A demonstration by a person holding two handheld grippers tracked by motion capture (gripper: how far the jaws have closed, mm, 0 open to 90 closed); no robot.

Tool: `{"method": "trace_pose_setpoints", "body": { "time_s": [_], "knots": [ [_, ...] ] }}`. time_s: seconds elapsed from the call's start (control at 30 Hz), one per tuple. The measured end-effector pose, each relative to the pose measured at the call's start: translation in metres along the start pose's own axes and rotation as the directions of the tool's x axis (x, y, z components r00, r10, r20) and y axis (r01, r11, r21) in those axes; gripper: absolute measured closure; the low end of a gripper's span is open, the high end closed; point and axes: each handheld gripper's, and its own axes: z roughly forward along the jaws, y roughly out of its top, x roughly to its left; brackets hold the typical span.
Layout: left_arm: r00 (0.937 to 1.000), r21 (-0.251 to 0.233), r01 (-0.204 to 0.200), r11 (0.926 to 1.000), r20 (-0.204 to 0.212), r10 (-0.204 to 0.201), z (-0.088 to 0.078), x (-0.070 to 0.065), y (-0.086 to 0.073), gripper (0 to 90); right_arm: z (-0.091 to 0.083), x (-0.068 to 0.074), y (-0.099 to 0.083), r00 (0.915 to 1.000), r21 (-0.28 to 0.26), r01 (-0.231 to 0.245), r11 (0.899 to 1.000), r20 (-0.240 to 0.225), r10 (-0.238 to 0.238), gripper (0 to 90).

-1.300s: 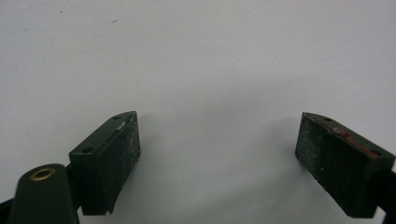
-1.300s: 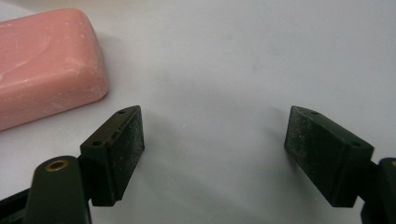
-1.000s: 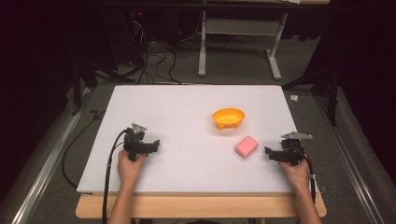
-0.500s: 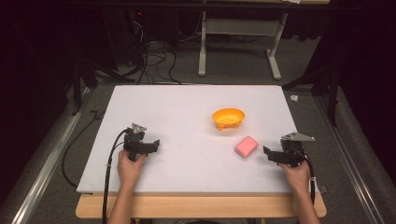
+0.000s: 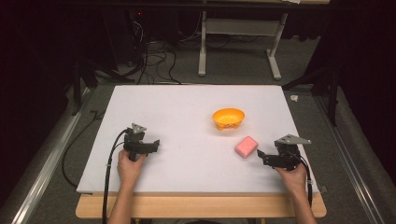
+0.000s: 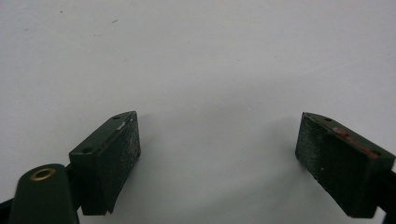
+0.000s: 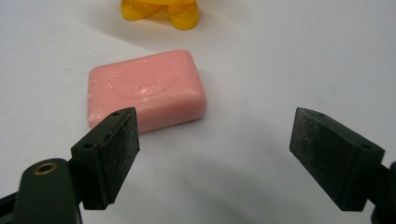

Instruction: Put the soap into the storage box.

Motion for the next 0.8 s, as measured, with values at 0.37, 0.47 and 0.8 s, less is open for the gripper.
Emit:
{"method": "trace_pose_setpoints", "body": {
  "time_s": [0.37, 0.47, 0.8],
  "knots": [
    [1.0000, 0.000, 0.000, 1.0000, 0.001, 0.000, 0.000, 0.000, 0.000, 14.4, 0.000, 0.013, 0.007, 0.9986, -0.016, 0.025, 1.000, -0.045, -0.026, 14.5],
    [1.0000, 0.000, 0.000, 1.0000, 0.001, 0.000, 0.000, 0.000, 0.000, 14.4, 0.001, 0.016, 0.009, 0.9979, -0.016, 0.030, 0.999, -0.057, -0.031, 14.3],
    [1.0000, 0.000, 0.000, 1.0000, 0.000, 0.000, 0.000, 0.000, 0.000, 14.4, 0.009, 0.026, 0.018, 0.9941, -0.017, 0.065, 0.998, -0.086, -0.066, 14.1]
  ]
}}
